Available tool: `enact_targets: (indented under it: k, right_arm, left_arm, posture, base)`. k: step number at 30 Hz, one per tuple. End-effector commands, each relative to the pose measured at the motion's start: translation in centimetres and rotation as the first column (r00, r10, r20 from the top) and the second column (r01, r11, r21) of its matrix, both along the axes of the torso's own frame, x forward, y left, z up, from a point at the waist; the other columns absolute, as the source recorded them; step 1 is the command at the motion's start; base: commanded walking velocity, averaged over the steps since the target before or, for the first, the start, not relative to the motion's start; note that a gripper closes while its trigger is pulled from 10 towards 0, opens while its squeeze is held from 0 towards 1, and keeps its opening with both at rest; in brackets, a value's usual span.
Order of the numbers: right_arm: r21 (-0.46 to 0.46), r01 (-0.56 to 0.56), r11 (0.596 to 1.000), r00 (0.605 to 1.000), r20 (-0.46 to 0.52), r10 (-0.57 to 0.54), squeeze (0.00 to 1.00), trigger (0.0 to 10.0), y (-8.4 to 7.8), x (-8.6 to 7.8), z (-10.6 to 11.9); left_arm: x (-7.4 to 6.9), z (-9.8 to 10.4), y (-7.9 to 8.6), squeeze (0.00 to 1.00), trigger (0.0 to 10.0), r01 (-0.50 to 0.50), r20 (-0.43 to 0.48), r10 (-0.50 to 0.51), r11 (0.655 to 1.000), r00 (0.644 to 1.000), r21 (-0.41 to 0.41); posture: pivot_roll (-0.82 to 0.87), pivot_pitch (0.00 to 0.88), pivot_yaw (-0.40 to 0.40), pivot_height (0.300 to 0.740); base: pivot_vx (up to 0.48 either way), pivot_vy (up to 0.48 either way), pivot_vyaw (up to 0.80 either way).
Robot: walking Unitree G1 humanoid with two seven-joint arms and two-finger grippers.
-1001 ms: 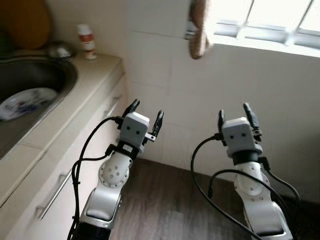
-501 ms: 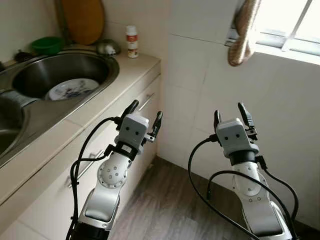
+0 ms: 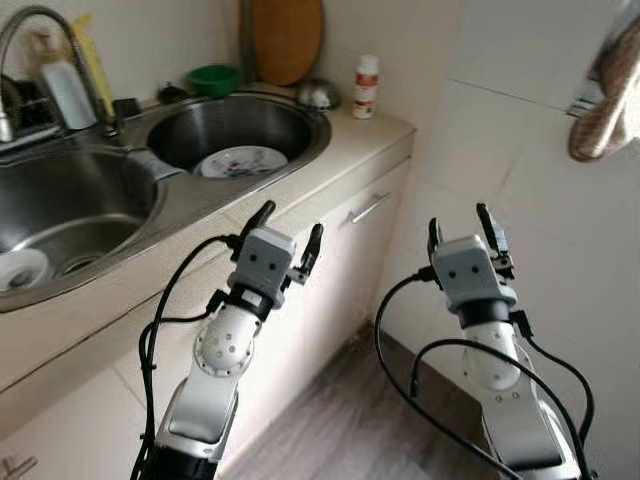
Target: Kitchen organization
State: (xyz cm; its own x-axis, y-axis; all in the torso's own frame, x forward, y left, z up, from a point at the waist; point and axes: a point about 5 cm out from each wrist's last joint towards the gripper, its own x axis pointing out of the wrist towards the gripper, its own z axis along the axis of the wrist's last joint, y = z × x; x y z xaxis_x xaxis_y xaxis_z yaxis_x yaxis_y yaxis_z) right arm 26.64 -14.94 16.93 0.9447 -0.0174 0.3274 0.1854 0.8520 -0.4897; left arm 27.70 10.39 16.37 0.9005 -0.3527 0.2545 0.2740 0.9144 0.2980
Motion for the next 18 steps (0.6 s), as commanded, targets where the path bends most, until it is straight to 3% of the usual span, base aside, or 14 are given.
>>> enact_targets:
  k: [1,18]
  right_arm:
    - [0.017,0.026,1.0,1.0,-0.004,-0.026,0.0,10.0,-0.61,0.13,-0.08]
    - [0.004,0.028,1.0,1.0,-0.005,-0.028,0.0,10.0,-0.46,0.2,-0.22]
  left_arm:
    - [-0.06,0.33,-0.36,0.0,10.0,0.017,0.011,-0.017,1.0,1.0,0.003]
    - [-0.15,0.23,-0.37,0.0,10.0,0.015,0.009,-0.015,1.0,1.0,0.006]
  posture:
    - [0.06,0.0,-0.051,0.74]
    - [0.07,0.0,-0.052,0.74]
  base:
    - [0.0,0.0,0.0]
    - [0.0,0.0,0.03]
